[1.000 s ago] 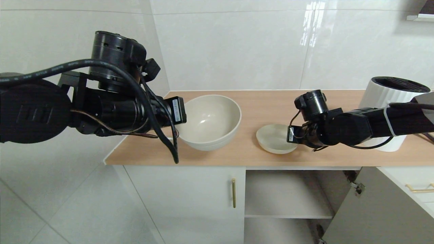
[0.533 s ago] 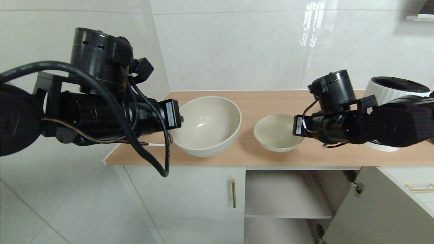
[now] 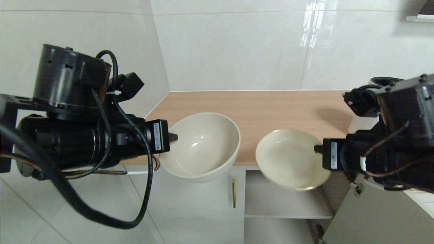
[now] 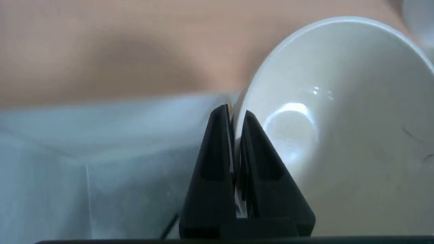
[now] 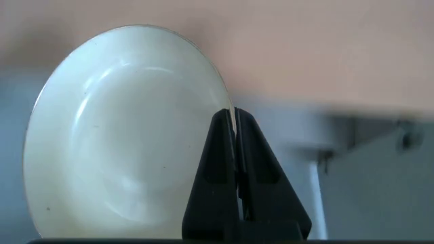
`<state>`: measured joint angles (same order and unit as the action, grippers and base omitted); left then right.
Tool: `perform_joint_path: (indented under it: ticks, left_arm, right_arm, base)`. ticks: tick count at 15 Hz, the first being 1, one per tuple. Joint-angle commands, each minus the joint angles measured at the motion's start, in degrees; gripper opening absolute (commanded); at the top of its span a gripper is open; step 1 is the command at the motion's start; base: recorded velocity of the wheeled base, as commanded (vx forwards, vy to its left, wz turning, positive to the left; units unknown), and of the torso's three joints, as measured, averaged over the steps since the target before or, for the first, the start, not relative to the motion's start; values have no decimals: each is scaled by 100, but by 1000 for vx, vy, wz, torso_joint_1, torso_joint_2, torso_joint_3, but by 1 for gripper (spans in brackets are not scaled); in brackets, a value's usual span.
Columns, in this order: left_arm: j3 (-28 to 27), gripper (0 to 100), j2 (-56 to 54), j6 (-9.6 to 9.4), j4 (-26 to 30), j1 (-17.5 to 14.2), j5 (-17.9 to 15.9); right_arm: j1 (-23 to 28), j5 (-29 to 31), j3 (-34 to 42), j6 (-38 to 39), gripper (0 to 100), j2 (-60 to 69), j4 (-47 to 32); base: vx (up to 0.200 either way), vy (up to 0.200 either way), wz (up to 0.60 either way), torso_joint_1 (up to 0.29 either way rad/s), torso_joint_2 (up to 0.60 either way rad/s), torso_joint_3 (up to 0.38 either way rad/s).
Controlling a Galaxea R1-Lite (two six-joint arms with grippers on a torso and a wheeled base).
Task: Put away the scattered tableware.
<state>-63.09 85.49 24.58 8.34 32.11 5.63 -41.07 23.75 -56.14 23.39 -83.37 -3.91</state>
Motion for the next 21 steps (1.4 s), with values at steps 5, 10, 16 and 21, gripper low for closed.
perform_joint_path:
  ticks: [5,10,16,21]
  left_arm:
    - [877,0,-481,214,1,199,-853]
    - [1000,0,73,153,-8,489,-836]
    - [1000,0,90,153,-8,524,-844]
    - [1000,0,178,162,-16,524,-853]
  right_arm:
    - [-683,-19,1158,403,0,401,-66]
    - [-674,-283,1325,649,0,-259,-57]
    - [-604,-309,1588,675,0,-1085,541]
    - [-507,-309,1580,675,0,-1542,541]
  base:
    - [0,0,0,-46,112,71]
    - [0,0,0,-158,456,287]
    - [0,0,0,-137,465,321]
    - [0,0,0,-81,446,364]
